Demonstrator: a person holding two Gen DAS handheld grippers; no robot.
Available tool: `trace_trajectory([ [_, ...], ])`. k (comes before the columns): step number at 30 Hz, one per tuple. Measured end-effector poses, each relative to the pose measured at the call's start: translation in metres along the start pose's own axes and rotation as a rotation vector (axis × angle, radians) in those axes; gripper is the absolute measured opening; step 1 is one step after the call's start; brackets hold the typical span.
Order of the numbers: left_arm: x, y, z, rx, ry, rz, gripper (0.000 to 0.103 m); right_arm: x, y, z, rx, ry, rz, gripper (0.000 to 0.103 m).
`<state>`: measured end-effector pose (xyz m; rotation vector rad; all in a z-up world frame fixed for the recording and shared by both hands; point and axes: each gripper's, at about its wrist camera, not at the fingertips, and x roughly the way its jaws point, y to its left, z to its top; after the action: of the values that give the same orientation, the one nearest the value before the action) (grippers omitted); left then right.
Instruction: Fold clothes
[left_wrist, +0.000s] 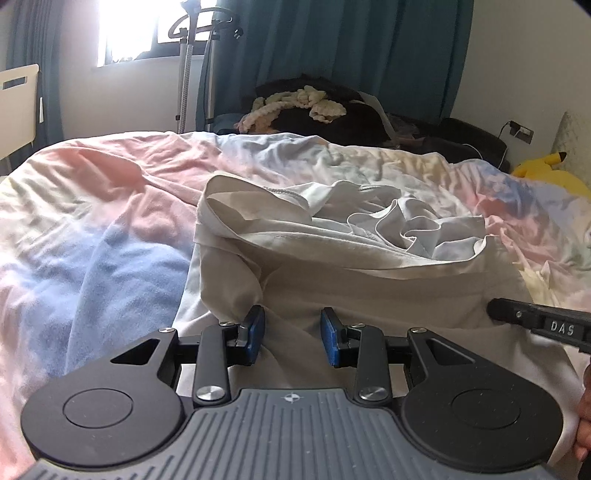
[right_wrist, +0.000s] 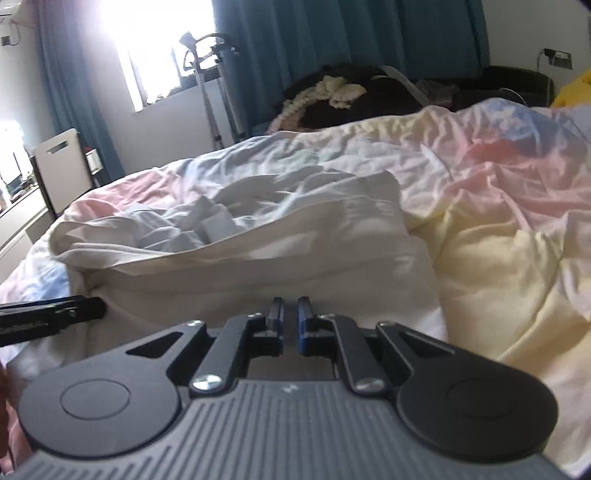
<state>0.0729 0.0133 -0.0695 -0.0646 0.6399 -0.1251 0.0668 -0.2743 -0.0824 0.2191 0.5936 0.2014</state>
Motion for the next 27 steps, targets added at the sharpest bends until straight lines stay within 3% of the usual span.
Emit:
trace_trajectory([
  [9, -0.007, -0.003, 0.0, 0.023, -0.001, 0.034, 0.038, -0.007, -0.013, 0.003, 0.051, -0.019, -0.037, 0.01],
  [27, -0.055, -0.004, -0.003, 0.079, -0.074, 0.017, 0.04, -0.045, 0.006, 0.002, 0.032, -0.114, 0.008, 0.01],
])
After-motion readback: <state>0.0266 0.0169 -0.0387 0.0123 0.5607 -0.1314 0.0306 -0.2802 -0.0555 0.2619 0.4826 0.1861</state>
